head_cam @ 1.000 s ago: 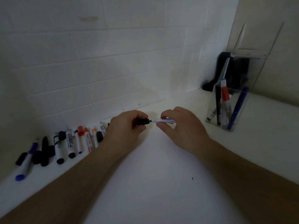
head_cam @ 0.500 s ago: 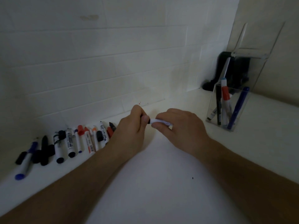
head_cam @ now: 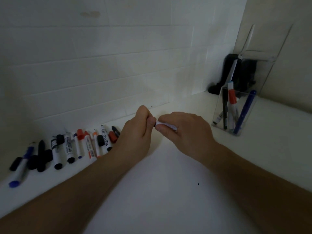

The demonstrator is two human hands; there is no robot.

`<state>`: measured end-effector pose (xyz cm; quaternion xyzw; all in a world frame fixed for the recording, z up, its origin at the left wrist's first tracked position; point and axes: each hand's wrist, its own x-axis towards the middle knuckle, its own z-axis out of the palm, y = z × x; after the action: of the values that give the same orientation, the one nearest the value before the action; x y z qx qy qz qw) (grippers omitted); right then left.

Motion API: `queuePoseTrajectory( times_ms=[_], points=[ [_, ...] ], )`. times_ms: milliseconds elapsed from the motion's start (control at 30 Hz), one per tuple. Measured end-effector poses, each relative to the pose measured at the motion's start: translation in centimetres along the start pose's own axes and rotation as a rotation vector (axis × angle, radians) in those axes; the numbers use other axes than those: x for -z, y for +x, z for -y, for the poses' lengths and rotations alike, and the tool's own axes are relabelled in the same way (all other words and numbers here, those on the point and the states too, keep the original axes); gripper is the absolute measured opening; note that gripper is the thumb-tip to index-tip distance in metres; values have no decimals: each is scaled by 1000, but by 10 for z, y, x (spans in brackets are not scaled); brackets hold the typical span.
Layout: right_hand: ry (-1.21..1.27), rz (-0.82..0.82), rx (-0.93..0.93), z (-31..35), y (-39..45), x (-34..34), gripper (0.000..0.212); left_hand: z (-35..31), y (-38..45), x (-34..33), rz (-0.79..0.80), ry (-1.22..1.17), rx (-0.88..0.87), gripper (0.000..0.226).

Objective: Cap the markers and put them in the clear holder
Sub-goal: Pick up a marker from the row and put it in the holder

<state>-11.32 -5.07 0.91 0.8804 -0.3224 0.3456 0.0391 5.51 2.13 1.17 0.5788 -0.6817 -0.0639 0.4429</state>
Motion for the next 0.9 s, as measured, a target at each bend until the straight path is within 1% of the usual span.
queuePoseTrajectory(
  times_ms=[67,133,167,233,300,333,367,400,467,500,567,633,733,767,833,867,900],
  points=[
    [-16,73,58,-4,2,2,43,-1,1,0,28,10,-8,19],
    [-142,113,125,-7,2,3,41,-1,2,-3,80,54,-32,18],
    [-200,119,139,-9,1,3,42,1,2,-5,100,79,-41,16],
    [-243,120,105,-12,0,8,38,7,1,-7,108,115,-51,11],
    [-212,122,6,-17,5,23,27,12,-2,-12,61,141,-82,33],
    [-157,92,-62,-21,10,33,21,12,-3,-16,40,142,-112,43],
    [-76,13,-130,-26,15,45,16,10,-5,-20,41,151,-159,47],
    [18,-110,-200,-28,21,59,13,6,-8,-23,64,177,-224,48],
    [167,-341,-314,-37,31,91,14,1,-12,-28,125,269,-387,44],
    [161,-415,-337,-42,35,107,14,-1,-13,-29,144,305,-458,41],
    [46,-477,-317,-55,39,136,15,-1,-14,-29,160,342,-528,33],
    [-65,-426,-327,-68,39,154,17,0,-14,-30,150,346,-537,29],
    [-234,-248,-357,-81,30,154,18,1,-15,-30,143,348,-549,25],
    [-265,-204,-368,-87,26,150,20,1,-16,-30,139,343,-557,23],
    [-279,-143,-394,-93,16,142,32,2,-16,-30,130,339,-563,21],
    [-291,-122,-406,-96,12,137,36,3,-16,-30,125,342,-561,21],
    [-322,-113,-414,-99,9,131,34,3,-16,-30,120,347,-560,21]
  ],
)
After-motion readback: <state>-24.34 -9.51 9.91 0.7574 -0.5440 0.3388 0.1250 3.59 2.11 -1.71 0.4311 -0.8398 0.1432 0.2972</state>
